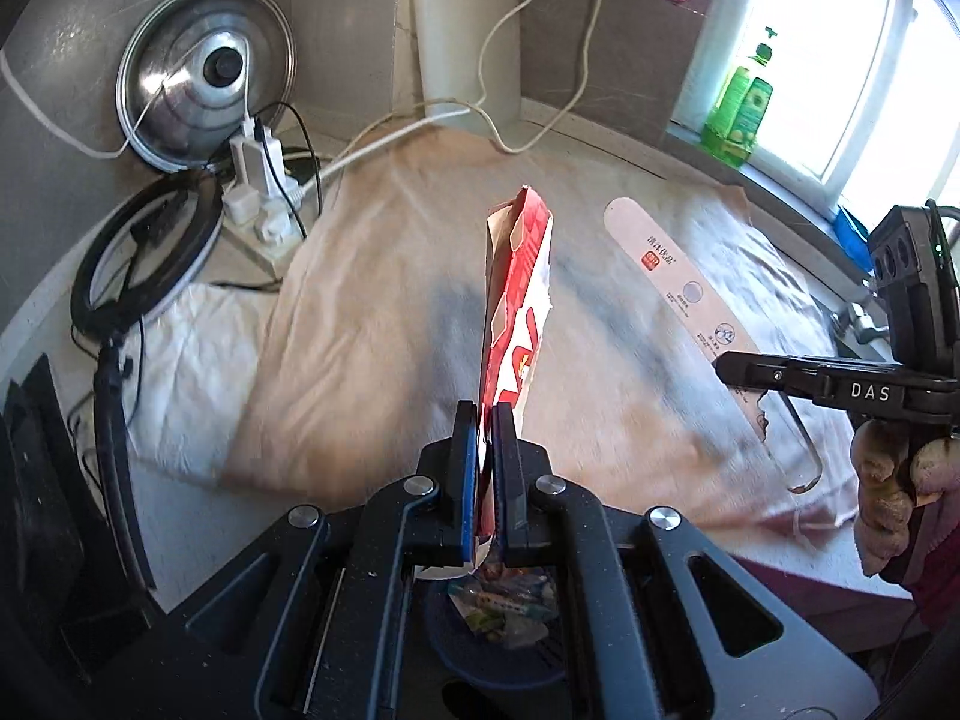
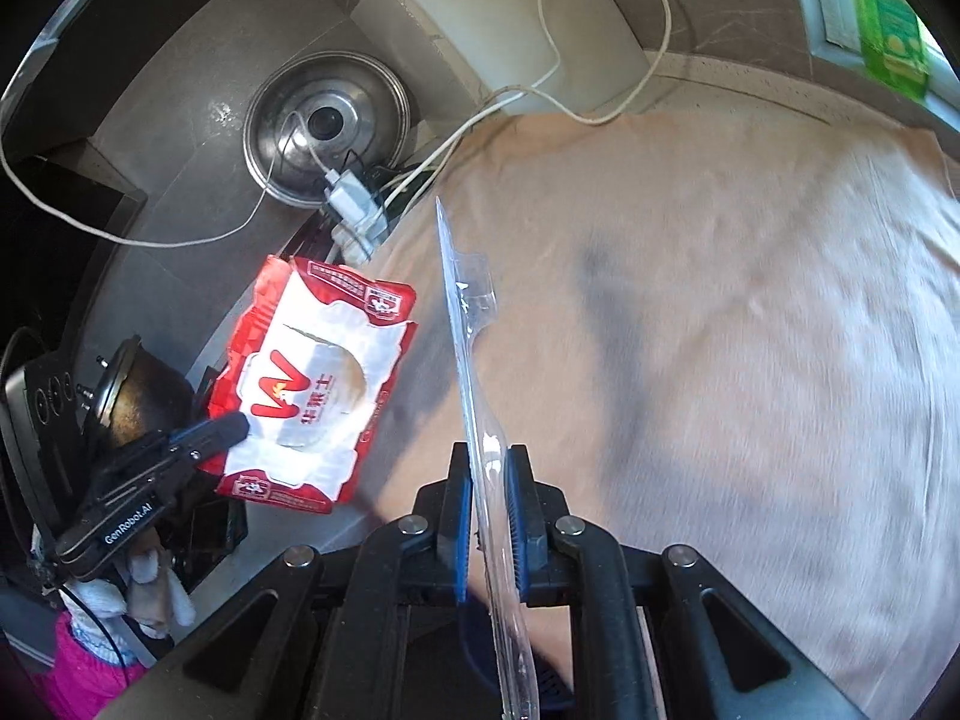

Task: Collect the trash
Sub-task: 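Lift the red pack and nail file and carry them down toward the blue basket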

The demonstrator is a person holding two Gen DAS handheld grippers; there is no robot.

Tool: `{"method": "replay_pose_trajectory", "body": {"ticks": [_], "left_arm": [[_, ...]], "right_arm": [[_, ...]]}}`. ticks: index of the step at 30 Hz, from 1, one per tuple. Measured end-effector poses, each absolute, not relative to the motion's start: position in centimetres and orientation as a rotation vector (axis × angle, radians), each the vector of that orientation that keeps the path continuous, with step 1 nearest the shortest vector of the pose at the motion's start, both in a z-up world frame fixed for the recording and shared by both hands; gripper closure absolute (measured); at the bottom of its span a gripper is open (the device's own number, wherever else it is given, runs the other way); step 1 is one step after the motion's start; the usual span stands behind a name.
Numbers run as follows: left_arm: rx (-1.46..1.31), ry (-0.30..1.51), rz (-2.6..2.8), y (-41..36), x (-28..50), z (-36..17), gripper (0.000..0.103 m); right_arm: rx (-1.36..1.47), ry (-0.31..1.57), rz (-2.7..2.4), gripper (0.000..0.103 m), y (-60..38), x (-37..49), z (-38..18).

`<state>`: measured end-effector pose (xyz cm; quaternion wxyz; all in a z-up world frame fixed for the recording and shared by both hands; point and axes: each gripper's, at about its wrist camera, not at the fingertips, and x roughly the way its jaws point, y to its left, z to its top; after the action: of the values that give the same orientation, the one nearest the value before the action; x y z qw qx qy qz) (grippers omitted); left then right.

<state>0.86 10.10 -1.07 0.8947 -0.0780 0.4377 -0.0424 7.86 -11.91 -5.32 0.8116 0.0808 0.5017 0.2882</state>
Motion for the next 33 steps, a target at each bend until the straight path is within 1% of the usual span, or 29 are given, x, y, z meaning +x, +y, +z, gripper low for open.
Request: {"method": "replay_pose_trajectory", "body": {"ticks": [8,15,22,33], "left_arm": [[-0.171,0.916,-0.105,9.9,-3.2,-1.7,0.101],[-0.219,0.951,-0.112,10.2,-6.3,-3.7,0.101],[-0.249,1.006,-0.116,10.1,-8.9,-6.7,0.101],[-0.256,1.088,-0.137,9.0,-11.0,-11.1,0.101]], "right_arm": [[0.19,1.089,0.623,0.094,-12.1,2.6,-5.7],[0.218,1.131,0.628,0.094,-11.6,-1.3,-7.0],[0.217,1.206,0.619,0.094,-10.7,-4.7,-10.1],[0.222,1.305,0.575,0.094,-10.4,-7.1,-14.8]]}}
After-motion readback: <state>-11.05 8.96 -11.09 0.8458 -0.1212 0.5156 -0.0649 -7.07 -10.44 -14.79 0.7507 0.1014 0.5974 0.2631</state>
